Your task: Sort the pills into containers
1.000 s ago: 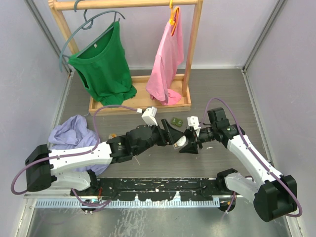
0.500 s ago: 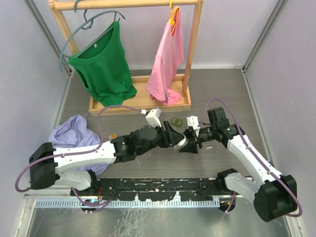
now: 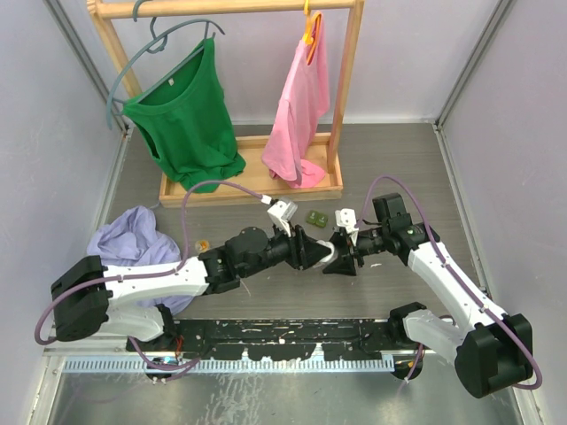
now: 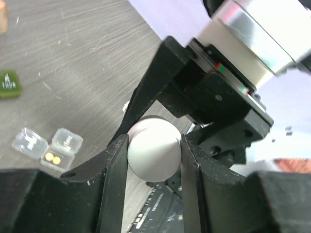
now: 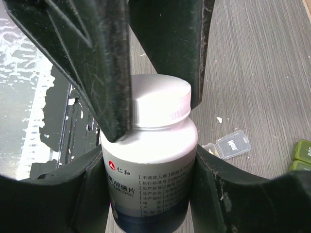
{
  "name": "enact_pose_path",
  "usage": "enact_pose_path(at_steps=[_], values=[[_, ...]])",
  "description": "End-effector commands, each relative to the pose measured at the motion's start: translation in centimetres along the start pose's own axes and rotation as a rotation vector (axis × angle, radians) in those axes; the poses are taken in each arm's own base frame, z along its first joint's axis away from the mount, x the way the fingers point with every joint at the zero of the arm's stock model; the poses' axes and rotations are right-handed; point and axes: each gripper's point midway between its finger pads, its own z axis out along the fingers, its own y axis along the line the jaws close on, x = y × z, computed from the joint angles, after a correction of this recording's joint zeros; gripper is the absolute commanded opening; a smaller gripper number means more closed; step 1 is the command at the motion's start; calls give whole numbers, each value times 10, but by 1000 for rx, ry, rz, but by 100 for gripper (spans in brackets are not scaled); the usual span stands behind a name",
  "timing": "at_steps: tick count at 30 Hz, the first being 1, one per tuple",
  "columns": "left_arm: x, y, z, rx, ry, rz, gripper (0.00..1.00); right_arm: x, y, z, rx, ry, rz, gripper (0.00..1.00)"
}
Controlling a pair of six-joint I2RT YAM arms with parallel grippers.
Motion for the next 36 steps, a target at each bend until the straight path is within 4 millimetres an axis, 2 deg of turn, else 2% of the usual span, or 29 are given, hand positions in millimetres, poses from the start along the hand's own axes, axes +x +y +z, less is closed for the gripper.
enact_pose_path(at_steps=[1,5,9,11,13,16,18,19,25,36], values=[[14,-55,-13,416,32,375,9,-27,-2,-2,-15,-73,-78,15],[20,-53,-16,486,37,508,9,-27,-1,-1,-20,-74,-79,15],[11,-51,-18,483,-15,501,13,-28,-1,-2,-20,-75,-82,15],[6,-48,-16,450,-33,470,25,-27,-1,-2,-21,-74,-80,15],[-1,-45,-17,410,-60,425,44,-27,0,-1,-23,-74,-81,15],[-16,-41,-23,358,-132,346,80,-27,-1,-2,-21,-73,-84,15],[-29,-39,-32,328,-186,294,95,-27,-1,-2,-21,-72,-83,15],[-30,-37,-35,315,-190,266,99,-27,-1,-2,-21,-73,-85,15],[-39,-38,-51,290,-196,138,98,-27,-1,-2,-21,-72,-86,15],[-54,-26,-70,195,-241,-47,98,-27,-1,-2,-19,-70,-88,15]])
